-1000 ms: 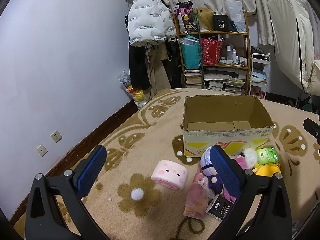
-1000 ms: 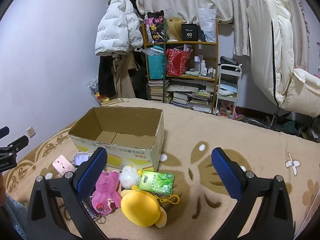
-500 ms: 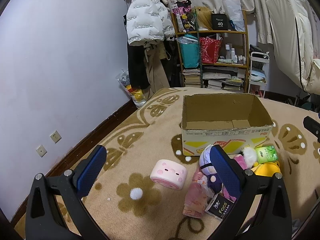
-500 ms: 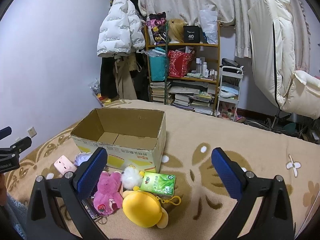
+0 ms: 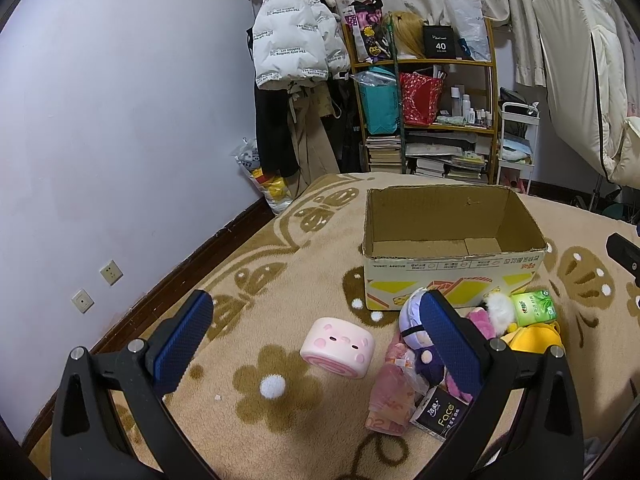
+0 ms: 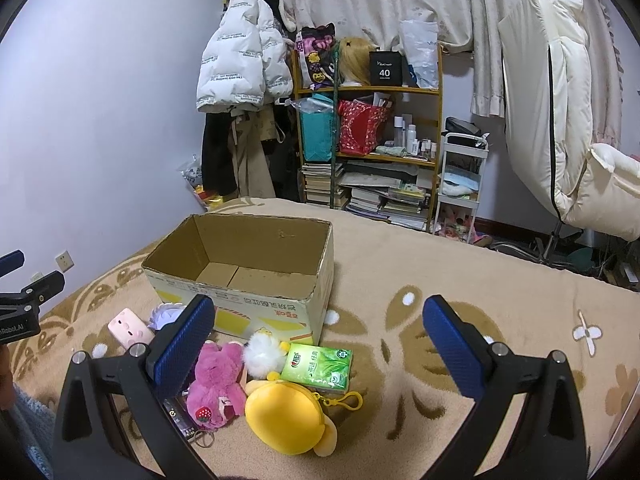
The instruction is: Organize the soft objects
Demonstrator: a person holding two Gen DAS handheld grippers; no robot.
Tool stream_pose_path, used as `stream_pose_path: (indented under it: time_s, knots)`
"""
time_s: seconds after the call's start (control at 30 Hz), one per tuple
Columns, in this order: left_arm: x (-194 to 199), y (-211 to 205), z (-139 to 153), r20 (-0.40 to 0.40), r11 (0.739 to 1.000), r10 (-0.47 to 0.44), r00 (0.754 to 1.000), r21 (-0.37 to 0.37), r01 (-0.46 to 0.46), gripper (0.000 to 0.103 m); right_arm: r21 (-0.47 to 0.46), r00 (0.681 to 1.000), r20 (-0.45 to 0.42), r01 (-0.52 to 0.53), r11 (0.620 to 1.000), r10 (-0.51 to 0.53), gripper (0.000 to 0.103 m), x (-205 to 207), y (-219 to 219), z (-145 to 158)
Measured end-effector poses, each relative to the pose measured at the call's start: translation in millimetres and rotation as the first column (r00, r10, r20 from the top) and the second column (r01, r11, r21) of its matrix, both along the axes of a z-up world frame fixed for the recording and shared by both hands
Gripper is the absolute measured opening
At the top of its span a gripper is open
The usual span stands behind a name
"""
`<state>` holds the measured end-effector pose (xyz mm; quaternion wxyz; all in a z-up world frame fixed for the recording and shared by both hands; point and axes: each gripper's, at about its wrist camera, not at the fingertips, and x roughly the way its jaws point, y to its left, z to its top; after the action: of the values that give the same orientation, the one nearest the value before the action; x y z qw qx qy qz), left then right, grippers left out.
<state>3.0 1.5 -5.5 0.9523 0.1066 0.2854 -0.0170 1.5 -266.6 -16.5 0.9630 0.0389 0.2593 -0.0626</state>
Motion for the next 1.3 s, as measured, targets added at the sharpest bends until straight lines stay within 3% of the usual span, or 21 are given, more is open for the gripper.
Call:
stream_pose_path:
  time_s: [0.77, 1.13, 1.3]
  knots:
    - [1.8, -2.5, -2.5, -0.027, 1.000, -0.015, 1.000, 0.005, 0.015, 0.102, -0.003, 1.000, -0.008, 0.001, 1.000, -0.001, 0.103, -1.0, 3.2, -3.1]
    - [28.0, -1.5, -2.4, -0.099, 0.999, -0.050, 0.994, -0.004, 0.050, 0.102, 0.020, 0.999, -0.044, 0.009, 1.000, -0.008, 0.103, 10.9, -5.3, -13.4]
    - [45.4, 1.1, -1.5, -0.125, 0.999, -0.049, 0.991, -0.021, 0.047, 0.102, 0.086, 0.997, -0.078, 0.009, 0.996, -0.003, 0.103, 24.5, -10.5, -17.2]
